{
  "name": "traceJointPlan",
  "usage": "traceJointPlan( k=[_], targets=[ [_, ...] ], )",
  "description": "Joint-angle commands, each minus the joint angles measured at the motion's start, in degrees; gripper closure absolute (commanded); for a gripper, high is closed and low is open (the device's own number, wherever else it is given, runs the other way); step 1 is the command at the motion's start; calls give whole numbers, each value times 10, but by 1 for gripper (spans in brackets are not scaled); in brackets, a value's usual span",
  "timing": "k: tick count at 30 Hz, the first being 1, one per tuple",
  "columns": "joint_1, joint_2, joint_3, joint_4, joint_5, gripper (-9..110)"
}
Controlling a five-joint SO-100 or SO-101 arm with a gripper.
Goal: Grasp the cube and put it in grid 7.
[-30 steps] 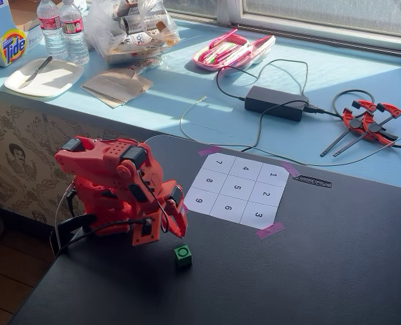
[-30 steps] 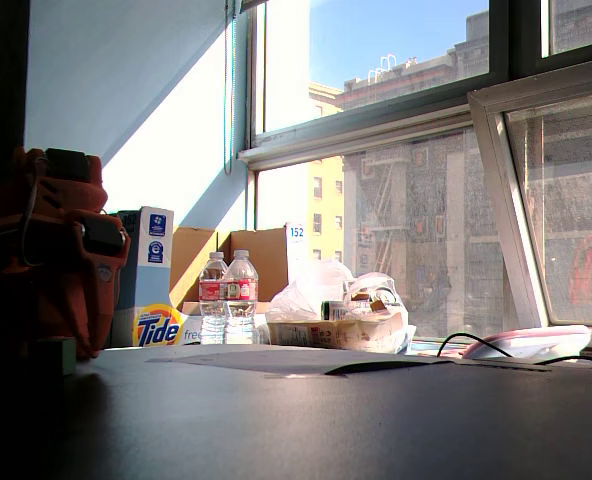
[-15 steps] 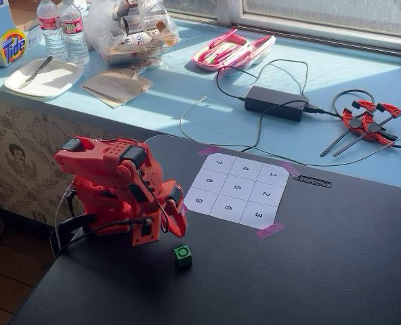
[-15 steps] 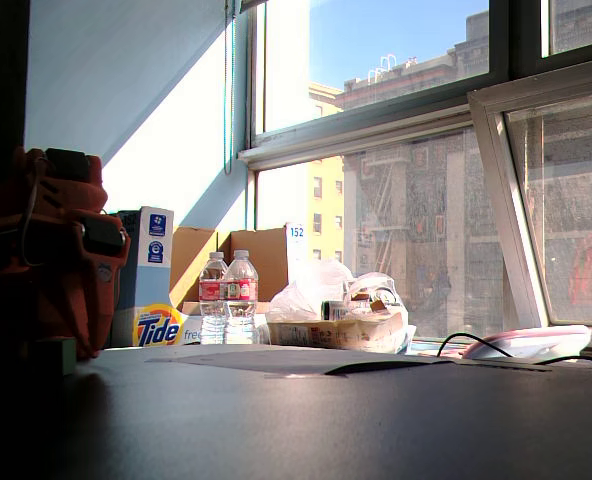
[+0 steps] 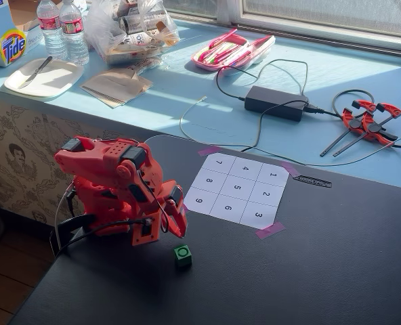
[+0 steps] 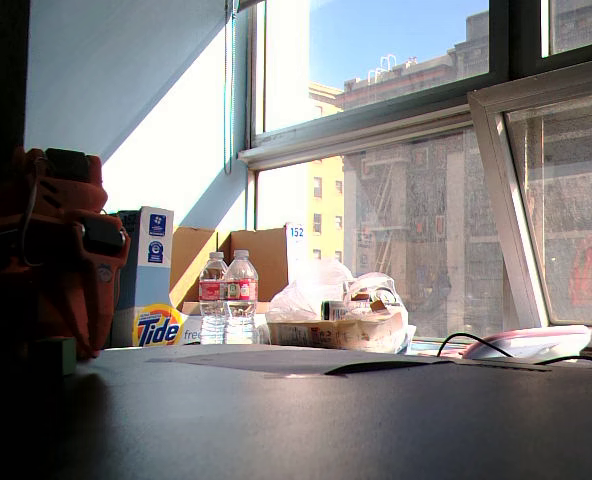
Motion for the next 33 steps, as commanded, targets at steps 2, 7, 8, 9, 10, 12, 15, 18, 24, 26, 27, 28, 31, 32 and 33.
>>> traceJointPlan(
  k=[2, 7, 8, 9, 10, 12, 15, 18, 24, 26, 27, 28, 31, 32, 33],
  targets=[
    [1, 2, 2, -1, -4, 101],
    [1, 2, 2, -1, -5, 101],
    [1, 2, 2, -1, -5, 101],
    [1, 2, 2, -1, -5, 101],
    [1, 2, 2, -1, -5, 101],
    [1, 2, 2, -1, -5, 101],
    [1, 2, 2, -1, -5, 101],
    [1, 2, 2, -1, -5, 101],
    [1, 2, 2, -1, -4, 101],
    [1, 2, 2, -4, 0, 101],
    [1, 2, 2, -5, 0, 101],
    [1, 2, 2, -5, -3, 101],
    [-5, 3, 2, -10, -17, 101],
    [-9, 3, -1, -7, -18, 101],
    [-10, 3, -6, -4, -19, 101]
  ],
)
